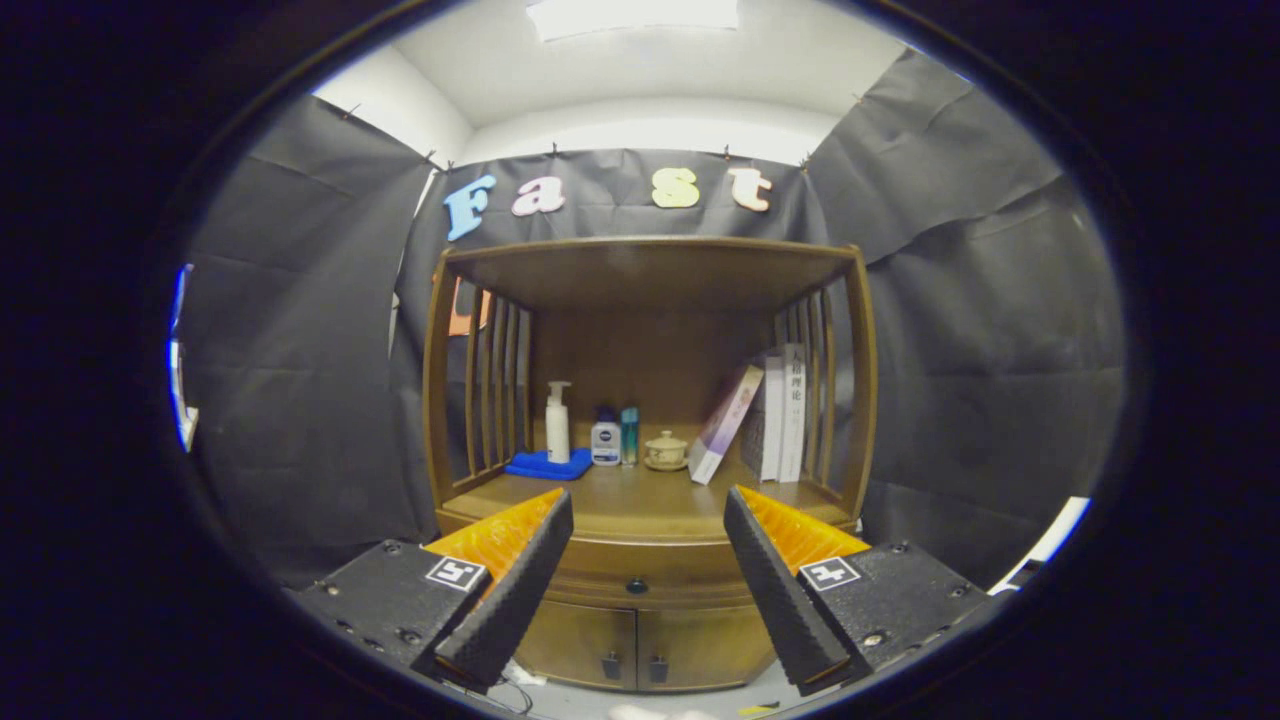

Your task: Pull open the drawer, take out the items inside it, and place them on the countertop above the cabinet.

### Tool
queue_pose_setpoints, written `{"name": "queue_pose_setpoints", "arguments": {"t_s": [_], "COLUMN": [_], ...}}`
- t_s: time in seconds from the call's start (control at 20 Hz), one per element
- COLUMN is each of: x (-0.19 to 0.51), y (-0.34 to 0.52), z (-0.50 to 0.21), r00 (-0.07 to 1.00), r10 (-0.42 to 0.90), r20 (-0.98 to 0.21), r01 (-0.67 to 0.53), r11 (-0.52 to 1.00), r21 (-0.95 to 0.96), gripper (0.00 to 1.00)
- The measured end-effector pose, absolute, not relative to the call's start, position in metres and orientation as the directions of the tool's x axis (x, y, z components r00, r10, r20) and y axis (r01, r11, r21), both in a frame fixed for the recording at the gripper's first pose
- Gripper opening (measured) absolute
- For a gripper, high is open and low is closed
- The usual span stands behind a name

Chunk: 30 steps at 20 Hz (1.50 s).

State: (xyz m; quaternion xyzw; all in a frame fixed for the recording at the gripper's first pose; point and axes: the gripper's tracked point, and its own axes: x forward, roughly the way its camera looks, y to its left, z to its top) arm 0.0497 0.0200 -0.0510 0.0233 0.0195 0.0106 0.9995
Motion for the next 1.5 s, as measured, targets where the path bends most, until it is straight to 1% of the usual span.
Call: {"name": "queue_pose_setpoints", "arguments": {"t_s": [0.35, 0.6, 0.9, 1.2, 1.4, 1.5], "x": [0.107, 0.152, 0.182, 0.195, 0.195, 0.195], "y": [0.028, 0.029, 0.039, 0.042, 0.04, 0.04], "z": [-0.146, -0.209, -0.246, -0.248, -0.249, -0.249], "r00": [0.988, 0.971, 0.956, 0.954, 0.953, 0.949], "r10": [0.017, -0.033, -0.039, -0.028, -0.04, -0.027], "r20": [-0.154, -0.237, -0.291, -0.299, -0.3, -0.315], "r01": [-0.006, 0.037, 0.038, 0.036, 0.053, 0.047], "r11": [0.998, 0.999, 0.999, 0.999, 0.998, 0.997], "r21": [0.067, 0.012, -0.009, 0.024, 0.035, 0.058], "gripper": [0.99, 0.97, 0.81, 0.49, 0.3, 0.27]}}
